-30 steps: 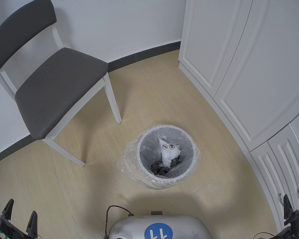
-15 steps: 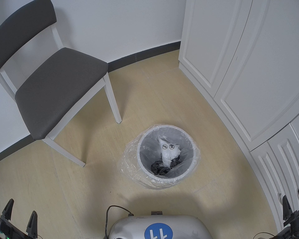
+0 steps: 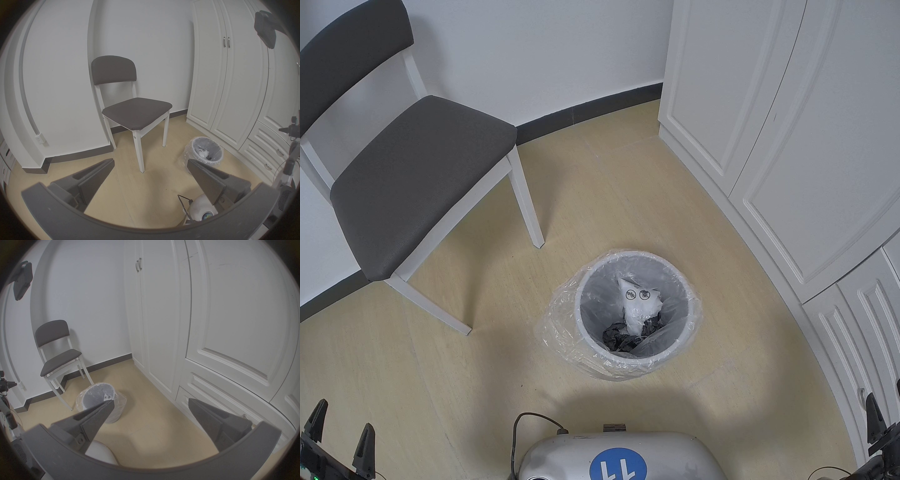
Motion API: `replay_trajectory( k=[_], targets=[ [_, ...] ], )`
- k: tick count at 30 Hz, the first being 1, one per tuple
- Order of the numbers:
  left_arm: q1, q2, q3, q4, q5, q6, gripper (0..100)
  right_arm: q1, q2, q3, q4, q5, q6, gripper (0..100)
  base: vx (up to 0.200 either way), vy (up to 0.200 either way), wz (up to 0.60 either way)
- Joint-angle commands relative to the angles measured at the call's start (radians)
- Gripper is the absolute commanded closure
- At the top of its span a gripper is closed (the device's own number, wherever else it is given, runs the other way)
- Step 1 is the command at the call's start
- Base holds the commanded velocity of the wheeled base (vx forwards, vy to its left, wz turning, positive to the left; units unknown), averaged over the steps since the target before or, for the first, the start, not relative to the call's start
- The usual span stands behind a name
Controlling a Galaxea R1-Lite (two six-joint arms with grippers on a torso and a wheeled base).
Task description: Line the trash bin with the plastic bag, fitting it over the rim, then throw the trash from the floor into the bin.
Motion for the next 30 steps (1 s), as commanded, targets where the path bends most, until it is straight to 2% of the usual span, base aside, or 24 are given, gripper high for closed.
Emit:
replay_trajectory(
  k=[1, 30],
  targets=[
    [0.000, -0.016, 0.018, 0.000, 0.000, 0.000, 0, 0.000, -0.016, 0.018, 0.000, 0.002, -0.002, 0, 0.000, 0.000, 0.00],
    [0.000, -0.016, 0.018, 0.000, 0.000, 0.000, 0, 0.000, -0.016, 0.018, 0.003, 0.018, -0.010, 0, 0.000, 0.000, 0.00]
  ],
)
